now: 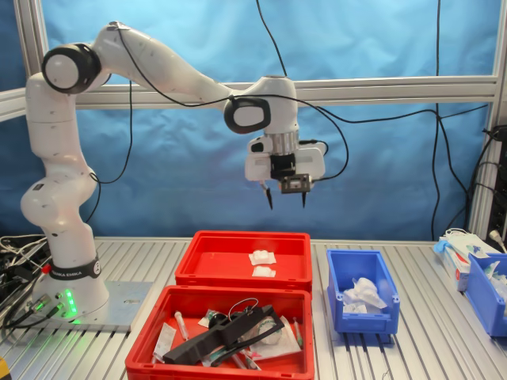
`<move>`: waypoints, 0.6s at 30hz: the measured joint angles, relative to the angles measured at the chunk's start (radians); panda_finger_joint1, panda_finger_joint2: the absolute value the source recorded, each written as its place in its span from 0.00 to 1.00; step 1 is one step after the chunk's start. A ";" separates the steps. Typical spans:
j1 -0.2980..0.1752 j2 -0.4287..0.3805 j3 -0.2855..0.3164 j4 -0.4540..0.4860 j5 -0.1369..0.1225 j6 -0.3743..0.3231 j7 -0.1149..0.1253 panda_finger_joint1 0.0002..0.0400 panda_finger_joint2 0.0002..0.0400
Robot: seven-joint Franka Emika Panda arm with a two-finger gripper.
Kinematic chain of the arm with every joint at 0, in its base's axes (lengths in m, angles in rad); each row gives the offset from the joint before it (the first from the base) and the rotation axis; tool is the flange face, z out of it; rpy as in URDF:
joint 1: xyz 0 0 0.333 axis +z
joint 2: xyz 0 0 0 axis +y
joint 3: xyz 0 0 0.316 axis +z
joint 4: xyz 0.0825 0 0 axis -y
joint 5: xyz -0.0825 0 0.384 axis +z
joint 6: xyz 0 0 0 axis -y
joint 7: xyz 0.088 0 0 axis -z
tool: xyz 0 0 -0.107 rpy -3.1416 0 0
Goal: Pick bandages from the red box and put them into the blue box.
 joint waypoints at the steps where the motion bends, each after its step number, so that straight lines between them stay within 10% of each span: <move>1: -0.008 -0.004 0.000 -0.006 0.000 0.000 0.000 1.00 1.00; 18: -0.054 -0.018 -0.005 -0.057 -0.007 0.000 -0.004 1.00 1.00</move>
